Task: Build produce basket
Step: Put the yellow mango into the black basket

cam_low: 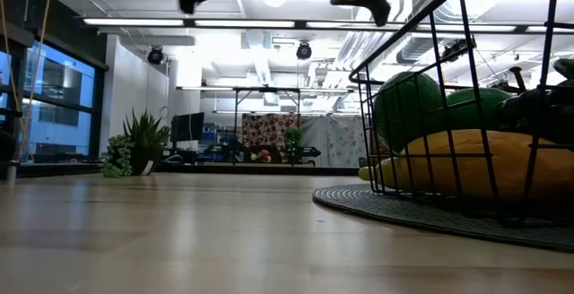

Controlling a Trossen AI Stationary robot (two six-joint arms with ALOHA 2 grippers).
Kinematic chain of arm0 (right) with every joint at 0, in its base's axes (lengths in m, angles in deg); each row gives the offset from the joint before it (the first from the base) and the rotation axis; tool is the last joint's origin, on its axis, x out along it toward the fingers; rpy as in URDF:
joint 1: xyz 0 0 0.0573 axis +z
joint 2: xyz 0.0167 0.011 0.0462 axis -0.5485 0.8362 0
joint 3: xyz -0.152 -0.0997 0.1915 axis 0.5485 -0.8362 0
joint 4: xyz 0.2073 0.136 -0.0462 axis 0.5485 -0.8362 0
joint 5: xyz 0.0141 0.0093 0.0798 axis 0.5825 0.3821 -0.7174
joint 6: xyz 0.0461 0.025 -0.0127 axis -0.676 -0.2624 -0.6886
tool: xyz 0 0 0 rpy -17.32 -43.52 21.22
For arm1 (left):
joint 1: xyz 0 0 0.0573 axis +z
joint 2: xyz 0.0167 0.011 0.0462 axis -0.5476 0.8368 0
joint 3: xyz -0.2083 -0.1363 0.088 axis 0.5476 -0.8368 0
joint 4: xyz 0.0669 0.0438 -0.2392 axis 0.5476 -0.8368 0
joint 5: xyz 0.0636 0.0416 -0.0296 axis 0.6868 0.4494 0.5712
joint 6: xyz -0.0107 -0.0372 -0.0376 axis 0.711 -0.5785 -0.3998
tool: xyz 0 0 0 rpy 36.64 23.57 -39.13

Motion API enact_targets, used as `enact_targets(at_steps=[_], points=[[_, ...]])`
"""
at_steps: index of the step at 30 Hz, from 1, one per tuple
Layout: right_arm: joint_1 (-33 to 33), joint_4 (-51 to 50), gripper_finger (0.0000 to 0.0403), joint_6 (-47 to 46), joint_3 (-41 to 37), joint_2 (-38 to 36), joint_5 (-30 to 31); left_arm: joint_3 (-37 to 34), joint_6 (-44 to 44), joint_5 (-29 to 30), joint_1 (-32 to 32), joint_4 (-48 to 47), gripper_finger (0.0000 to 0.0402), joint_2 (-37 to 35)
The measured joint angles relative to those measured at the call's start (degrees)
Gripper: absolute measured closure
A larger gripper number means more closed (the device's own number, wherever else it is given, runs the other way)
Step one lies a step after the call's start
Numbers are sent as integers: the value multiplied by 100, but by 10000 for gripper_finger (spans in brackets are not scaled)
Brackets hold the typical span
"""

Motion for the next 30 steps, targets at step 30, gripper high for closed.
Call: enact_targets(at_steps=[30], points=[[16, 1615, 182, -654, -2249, -1789, 114, -1491, -34, 1084, -766, 905, 78, -804]])
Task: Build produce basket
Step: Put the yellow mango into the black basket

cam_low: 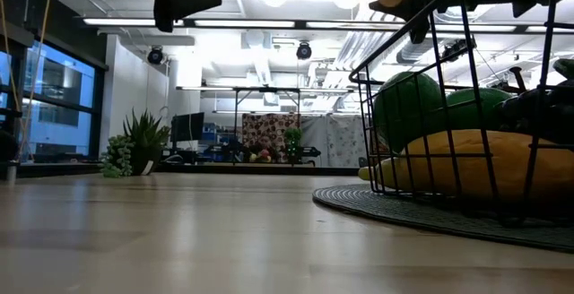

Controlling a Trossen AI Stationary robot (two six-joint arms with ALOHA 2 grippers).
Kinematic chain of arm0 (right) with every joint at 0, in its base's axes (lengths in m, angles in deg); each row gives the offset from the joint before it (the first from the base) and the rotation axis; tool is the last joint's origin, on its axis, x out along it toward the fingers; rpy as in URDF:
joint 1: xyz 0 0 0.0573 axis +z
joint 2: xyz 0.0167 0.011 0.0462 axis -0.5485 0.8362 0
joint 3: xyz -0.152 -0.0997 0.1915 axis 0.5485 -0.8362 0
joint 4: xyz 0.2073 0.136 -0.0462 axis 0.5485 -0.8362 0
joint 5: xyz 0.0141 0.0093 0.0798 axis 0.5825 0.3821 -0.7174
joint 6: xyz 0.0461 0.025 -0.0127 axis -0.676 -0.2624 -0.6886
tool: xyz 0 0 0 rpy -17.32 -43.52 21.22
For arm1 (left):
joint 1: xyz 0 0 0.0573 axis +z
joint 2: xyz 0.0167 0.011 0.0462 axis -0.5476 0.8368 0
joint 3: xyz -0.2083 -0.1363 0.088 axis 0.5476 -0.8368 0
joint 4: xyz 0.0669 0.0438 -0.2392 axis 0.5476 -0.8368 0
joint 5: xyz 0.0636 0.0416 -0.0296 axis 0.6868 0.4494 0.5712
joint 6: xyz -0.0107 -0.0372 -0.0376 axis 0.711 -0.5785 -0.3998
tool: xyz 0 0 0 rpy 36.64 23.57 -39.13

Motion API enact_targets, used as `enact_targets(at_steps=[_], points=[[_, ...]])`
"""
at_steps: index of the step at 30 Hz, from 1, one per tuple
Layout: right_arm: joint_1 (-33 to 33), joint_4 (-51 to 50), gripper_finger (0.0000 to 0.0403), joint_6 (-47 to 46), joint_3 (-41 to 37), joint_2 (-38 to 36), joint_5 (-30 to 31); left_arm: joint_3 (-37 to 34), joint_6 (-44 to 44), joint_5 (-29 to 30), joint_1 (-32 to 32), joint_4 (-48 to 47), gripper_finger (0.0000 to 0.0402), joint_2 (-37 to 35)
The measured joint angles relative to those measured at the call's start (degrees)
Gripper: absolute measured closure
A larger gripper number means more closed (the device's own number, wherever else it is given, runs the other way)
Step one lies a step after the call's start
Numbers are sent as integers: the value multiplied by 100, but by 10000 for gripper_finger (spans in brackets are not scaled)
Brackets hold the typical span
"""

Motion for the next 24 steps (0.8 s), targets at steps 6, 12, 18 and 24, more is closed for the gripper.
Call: enact_targets(at_steps=[6, 12, 18, 24], points=[[0, 0, 182, 17, 2, 0, 2, 0, -5, 1, 0, 0, 78, 2], [0, 3, 182, 17, 4, 0, 4, 0, 177, 1, 0, -1, 78, 2], [7, 222, 182, -1050, 30, 0, -257, 0, 191, 1, 1, -1, 78, 2], [688, -1481, 182, -1406, 861, 3, -708, 0, 191, 1, 4, -2, 78, 2]])
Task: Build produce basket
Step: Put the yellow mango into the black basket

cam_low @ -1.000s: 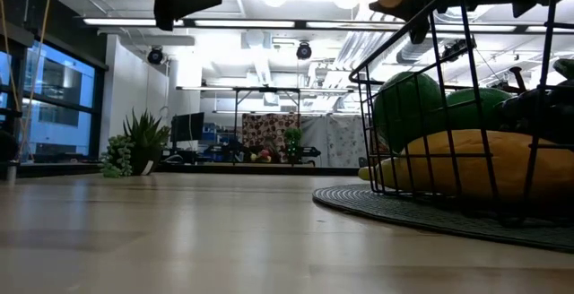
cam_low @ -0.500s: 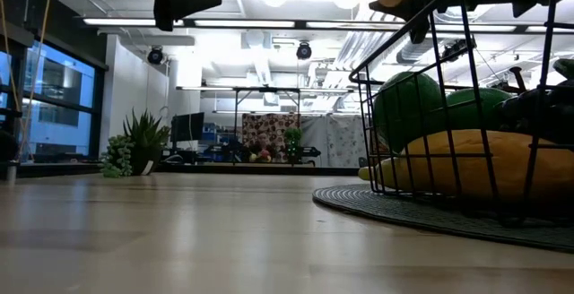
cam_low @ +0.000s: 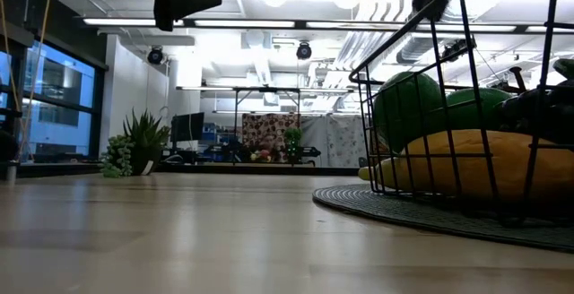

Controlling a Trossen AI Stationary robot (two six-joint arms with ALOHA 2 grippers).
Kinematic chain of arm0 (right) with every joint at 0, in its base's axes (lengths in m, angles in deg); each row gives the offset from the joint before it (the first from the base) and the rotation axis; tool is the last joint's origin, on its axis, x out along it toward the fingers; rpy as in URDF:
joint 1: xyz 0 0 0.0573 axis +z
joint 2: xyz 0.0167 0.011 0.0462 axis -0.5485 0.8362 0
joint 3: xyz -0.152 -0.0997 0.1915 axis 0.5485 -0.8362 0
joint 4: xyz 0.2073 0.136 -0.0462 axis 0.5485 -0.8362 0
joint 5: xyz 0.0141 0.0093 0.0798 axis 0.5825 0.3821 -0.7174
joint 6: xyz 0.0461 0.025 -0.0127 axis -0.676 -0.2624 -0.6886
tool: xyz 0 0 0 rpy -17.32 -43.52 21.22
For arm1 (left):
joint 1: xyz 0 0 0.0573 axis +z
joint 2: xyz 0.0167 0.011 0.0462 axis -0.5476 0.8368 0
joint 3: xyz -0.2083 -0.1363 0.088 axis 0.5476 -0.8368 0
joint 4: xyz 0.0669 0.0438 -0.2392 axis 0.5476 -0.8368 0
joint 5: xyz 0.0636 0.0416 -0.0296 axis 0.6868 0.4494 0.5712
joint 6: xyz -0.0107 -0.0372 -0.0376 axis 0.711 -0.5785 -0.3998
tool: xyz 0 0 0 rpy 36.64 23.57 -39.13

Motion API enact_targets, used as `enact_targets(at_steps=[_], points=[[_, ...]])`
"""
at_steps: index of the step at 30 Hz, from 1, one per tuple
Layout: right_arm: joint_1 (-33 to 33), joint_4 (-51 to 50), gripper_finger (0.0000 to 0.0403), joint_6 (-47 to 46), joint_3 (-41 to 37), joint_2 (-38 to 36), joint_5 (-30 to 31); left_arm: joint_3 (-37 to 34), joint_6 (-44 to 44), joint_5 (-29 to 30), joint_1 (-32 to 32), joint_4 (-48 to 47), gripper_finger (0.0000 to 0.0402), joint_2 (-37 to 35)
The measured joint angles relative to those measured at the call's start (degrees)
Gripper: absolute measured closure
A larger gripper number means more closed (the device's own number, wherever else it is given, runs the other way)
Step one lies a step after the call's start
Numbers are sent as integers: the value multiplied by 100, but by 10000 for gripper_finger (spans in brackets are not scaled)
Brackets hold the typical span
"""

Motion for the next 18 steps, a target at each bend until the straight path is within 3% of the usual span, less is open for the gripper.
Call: enact_targets(at_steps=[5, 9, 13, 18], points=[[933, -2885, 182, -213, 1055, 118, 84, 0, 0, 0, 0, 1, 78, 0], [1748, -4598, 182, -862, 1548, 191, 289, 0, 0, 0, 0, 0, 78, 0], [2525, -5528, 182, -1613, 1607, 199, 782, -1, -2, -1, 0, 0, 78, 2], [3203, -5842, 182, -2373, 1323, 201, 1252, -2, -6, 0, 0, 0, 78, 2]])
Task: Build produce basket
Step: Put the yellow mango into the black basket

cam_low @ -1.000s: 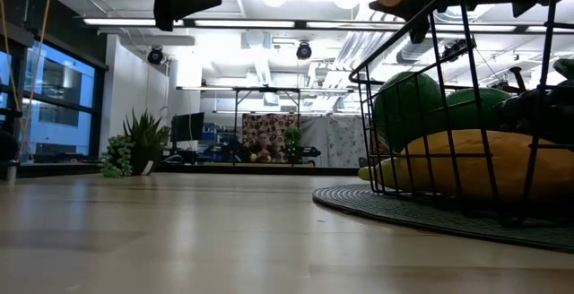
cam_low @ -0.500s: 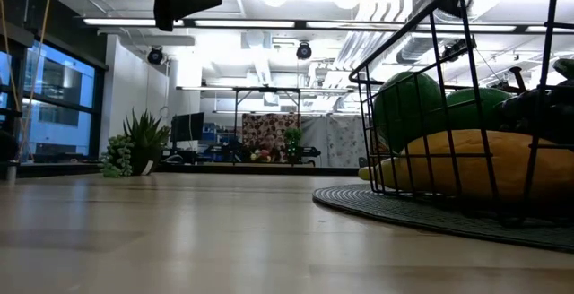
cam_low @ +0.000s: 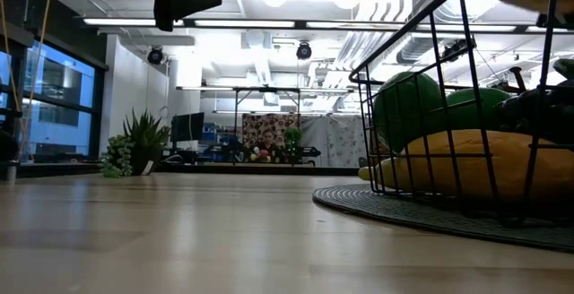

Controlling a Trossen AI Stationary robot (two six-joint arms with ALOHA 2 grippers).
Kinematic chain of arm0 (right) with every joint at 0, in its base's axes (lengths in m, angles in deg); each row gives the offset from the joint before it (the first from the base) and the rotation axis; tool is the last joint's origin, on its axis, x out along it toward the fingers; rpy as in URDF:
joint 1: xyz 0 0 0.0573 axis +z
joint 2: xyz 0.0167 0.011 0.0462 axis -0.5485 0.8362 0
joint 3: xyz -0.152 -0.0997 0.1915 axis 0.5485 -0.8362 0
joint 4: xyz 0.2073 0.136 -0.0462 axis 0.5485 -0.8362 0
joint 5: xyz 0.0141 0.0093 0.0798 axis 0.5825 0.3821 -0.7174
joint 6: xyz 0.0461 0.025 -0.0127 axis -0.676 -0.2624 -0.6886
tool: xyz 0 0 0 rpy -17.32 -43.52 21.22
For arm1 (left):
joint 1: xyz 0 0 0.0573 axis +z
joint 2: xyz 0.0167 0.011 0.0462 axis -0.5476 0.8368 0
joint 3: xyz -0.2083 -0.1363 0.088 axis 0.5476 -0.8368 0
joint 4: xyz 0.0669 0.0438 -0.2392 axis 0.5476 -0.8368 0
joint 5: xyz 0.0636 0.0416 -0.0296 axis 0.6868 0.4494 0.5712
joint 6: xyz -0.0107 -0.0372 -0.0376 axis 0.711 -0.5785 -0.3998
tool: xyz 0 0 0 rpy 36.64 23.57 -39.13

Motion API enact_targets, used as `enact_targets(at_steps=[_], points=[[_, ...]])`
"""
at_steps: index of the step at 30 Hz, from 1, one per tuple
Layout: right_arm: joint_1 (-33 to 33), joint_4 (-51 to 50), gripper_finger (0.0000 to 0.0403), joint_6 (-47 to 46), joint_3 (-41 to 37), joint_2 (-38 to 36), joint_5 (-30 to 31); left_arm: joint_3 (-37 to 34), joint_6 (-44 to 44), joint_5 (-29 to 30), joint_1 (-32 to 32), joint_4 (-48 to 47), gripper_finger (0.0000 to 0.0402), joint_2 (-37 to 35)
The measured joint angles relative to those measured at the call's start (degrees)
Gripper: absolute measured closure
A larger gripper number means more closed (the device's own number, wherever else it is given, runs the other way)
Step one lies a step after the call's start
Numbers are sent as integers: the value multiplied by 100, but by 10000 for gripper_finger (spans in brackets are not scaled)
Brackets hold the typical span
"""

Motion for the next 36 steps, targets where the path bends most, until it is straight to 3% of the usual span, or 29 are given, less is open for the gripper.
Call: enact_targets(at_steps=[6, 16, 25, 36], points=[[404, 34, 182, -861, -449, -2, 729, 0, -1, 0, 0, 0, 78, 0], [753, 381, 182, -1760, -1245, -2, 713, 0, 2, -1, 1, 0, 78, 0], [761, 1039, 180, -1779, -1541, -12, 713, 0, -11, -1, 1, 0, 78, 0], [756, 1174, 71, -1900, -1526, -95, 702, 0, -11, -1, 0, 0, 78, 0]])
